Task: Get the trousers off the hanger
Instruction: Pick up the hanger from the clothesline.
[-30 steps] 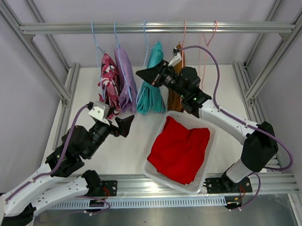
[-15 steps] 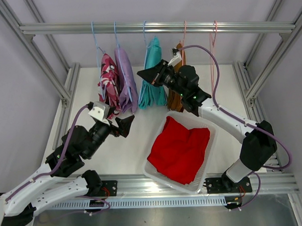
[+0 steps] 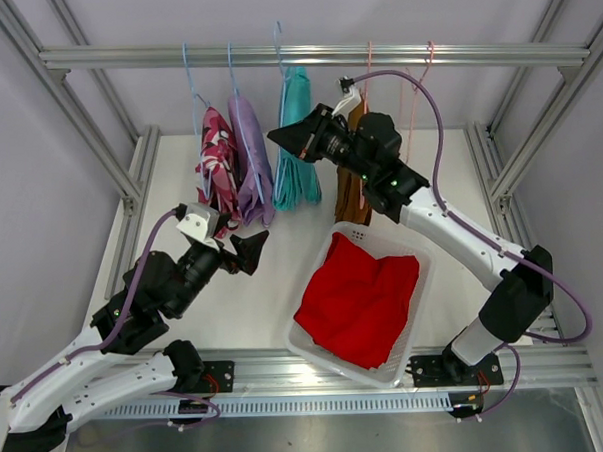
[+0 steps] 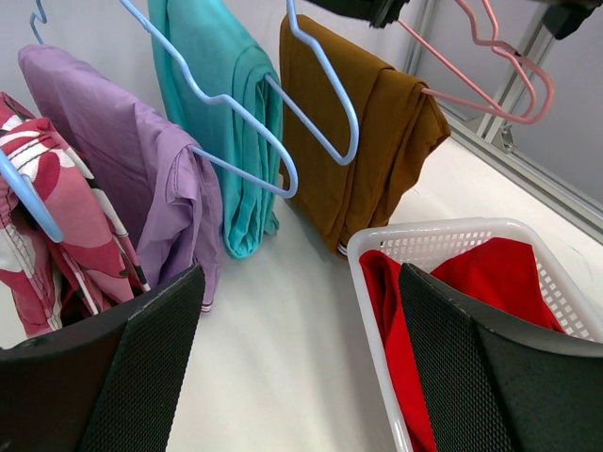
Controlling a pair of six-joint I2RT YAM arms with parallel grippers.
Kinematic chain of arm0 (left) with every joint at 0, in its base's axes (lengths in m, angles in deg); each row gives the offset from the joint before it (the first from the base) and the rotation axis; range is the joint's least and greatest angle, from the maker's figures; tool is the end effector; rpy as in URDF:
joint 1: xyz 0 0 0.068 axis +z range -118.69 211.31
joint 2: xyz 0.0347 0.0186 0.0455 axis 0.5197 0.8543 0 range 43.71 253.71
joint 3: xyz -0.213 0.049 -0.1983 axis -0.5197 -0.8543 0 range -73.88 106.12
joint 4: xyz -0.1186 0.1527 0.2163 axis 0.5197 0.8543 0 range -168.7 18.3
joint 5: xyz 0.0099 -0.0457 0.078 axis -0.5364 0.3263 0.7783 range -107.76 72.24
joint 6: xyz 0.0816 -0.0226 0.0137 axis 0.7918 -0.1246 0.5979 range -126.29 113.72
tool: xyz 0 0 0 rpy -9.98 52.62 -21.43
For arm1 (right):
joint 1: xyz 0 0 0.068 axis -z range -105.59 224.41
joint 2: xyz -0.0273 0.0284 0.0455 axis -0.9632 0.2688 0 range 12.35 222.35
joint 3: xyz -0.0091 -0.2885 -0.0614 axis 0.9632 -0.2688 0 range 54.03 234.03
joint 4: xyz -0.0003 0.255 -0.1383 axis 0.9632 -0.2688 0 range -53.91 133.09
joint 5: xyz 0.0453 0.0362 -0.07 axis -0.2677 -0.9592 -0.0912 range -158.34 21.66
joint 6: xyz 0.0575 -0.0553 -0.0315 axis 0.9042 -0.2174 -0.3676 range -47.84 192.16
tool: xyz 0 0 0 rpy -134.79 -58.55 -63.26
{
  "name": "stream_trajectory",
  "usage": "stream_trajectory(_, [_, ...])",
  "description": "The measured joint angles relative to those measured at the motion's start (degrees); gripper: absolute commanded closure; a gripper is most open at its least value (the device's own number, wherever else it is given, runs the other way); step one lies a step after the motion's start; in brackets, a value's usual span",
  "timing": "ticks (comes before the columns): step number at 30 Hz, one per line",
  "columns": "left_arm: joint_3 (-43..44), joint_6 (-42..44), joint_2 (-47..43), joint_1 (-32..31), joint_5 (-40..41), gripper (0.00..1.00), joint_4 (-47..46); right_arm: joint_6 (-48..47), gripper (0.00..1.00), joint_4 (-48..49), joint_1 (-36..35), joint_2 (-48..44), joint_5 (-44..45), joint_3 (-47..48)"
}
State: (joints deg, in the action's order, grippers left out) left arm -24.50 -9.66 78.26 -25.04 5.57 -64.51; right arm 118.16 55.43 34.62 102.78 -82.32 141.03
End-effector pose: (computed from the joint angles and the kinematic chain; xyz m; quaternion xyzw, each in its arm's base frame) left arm 0.1236 -0.1315 0.4063 0.1784 0.6805 -0.2235 0.6747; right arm 0.3311 0.2996 0.4666 -0.0574 0.6493 0.5713 0.4987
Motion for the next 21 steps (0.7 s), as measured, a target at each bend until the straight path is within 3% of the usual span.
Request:
stream_trajectory(11, [0.0,1.0,-0.2,0.0,0.6,0.10,0.0,-1.5,1.00,-5.3,-2.0,-3.1,3.1,0.6])
stream_trajectory(15, [-1.4,2.6,-1.9,0.0,0.5,0.01,-1.9,-1.5,1.00,-7.4,-3.9,-7.2,5.2,-0.6])
stream_trajectory(21, [-2.4,4.5,-1.8,-0.2,0.7,0.01,-3.7,-1.8,1.00,-9.0,-6.7,-14.7,9.3,-2.8])
